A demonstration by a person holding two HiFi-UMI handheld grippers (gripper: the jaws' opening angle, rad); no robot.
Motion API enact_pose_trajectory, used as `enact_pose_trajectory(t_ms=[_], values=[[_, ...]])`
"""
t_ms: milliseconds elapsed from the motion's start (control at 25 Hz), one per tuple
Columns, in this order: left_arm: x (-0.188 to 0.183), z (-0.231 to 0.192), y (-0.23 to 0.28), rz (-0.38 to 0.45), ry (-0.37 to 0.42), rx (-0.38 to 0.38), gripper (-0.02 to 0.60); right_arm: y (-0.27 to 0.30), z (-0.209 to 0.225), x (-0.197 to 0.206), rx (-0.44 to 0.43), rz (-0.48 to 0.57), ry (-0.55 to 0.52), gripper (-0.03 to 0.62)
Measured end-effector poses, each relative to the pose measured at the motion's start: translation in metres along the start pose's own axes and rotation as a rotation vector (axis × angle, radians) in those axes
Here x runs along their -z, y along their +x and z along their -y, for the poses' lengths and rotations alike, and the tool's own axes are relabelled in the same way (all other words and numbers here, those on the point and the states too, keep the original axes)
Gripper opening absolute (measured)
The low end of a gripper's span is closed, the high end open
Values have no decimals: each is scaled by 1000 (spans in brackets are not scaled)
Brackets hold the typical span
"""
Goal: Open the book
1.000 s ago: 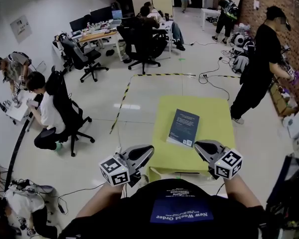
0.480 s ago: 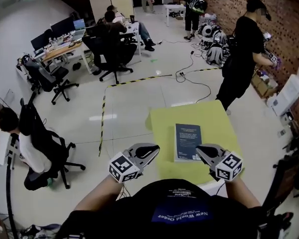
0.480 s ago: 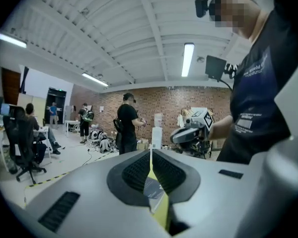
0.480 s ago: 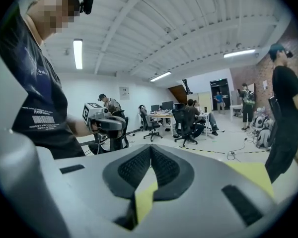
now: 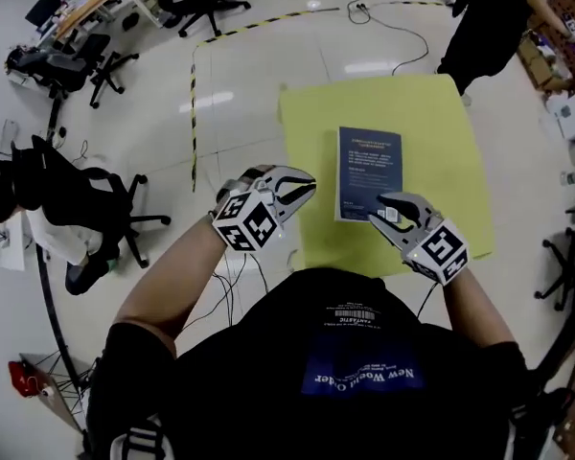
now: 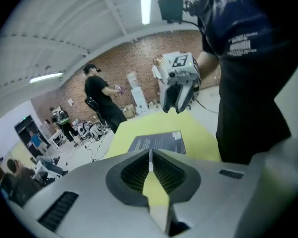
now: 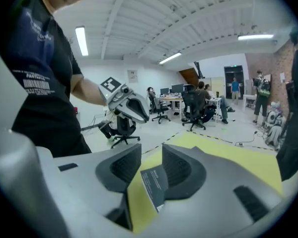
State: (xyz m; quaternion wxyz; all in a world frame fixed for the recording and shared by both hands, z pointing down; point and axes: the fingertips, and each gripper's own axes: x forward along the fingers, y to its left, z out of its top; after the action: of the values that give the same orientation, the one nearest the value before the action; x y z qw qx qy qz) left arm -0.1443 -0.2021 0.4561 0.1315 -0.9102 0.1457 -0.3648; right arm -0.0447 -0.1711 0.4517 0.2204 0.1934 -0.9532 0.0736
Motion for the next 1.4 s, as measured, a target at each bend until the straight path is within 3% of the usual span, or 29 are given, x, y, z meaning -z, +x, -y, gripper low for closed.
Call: enact_pose_trajectory(t_ms=[80, 160, 320, 480, 640, 760, 1040, 1240, 1400], values=[[16, -1, 34, -85, 115, 40, 10, 21, 12, 28, -17, -48, -82, 138], [32, 4, 66, -141, 200, 94, 59, 45, 13, 59, -34, -113, -172, 181], [52, 27, 113, -153, 227, 230, 140, 81, -2, 113, -37, -229, -293, 259], [60, 31, 135, -111, 246, 273, 147, 102, 1, 145, 22, -298, -382, 279], [58, 13, 132, -9, 14, 224, 147, 112, 5, 162, 80, -363, -485, 279], [57, 7, 124, 69, -162, 170, 147, 110, 7, 163, 71, -372, -485, 258], [58, 25, 101, 146, -321, 130, 147, 104, -3, 154, -34, -367, -426, 123], [49, 19, 84, 233, -483, 49, 147, 92, -1, 139, -9, -312, -331, 74], [45, 20, 75, 294, -625, 20, 147, 74, 11, 118, 40, -190, -109, 57]])
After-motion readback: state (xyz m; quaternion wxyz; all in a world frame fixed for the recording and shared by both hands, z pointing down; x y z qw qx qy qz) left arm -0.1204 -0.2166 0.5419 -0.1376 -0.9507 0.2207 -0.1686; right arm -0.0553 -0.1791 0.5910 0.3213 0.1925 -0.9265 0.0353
